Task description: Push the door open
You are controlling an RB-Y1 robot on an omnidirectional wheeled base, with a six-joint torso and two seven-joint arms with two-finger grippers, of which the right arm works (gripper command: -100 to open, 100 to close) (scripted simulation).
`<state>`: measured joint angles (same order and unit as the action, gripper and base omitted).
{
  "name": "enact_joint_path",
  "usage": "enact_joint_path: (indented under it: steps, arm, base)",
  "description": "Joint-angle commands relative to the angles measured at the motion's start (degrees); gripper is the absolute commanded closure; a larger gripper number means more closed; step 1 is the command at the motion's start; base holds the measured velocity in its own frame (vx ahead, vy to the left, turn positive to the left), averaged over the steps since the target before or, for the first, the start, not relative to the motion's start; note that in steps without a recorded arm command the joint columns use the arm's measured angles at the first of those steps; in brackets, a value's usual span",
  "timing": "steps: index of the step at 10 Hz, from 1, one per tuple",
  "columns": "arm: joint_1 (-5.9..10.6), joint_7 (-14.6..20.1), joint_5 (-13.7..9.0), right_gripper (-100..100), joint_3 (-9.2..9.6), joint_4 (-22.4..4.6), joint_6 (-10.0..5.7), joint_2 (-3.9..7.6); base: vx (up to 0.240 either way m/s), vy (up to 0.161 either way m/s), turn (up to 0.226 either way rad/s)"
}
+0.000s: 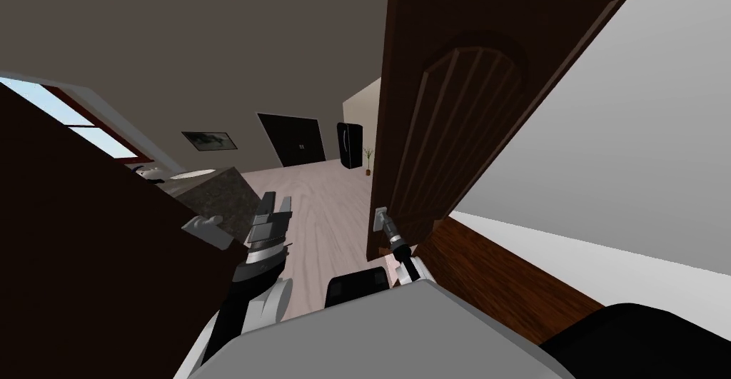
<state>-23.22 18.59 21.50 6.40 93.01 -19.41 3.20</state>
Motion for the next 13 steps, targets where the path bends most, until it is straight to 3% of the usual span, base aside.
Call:
enact_joint_path:
  steps: [1, 6, 11, 12, 13]
  arm:
    - [0.70, -0.3, -0.6, 100, -1.84, -0.2, -0.09, 0.47]
    - [2.12, -0.8, -1.8, 100, -4.87, -1.1, 0.46, 0.94]
    - [3.81, -1.5, -3.3, 100, -8.50, -2.2, 1.13, 0.35]
    - [2.87, -0.7, -3.4, -100, -7.50, -1.5, 0.93, 0.73]
    - [2.69, -0.5, -3.4, -100, -7.40, -1.3, 0.89, 0.70]
  base:
    - [0.220, 0.092, -0.064]
    - [0.143, 0.079, -0.070]
    - [0.169, 0.095, -0.098]
    - [-0.071, 0.084, -0.052]
    - [-0.218, 0.058, -0.018]
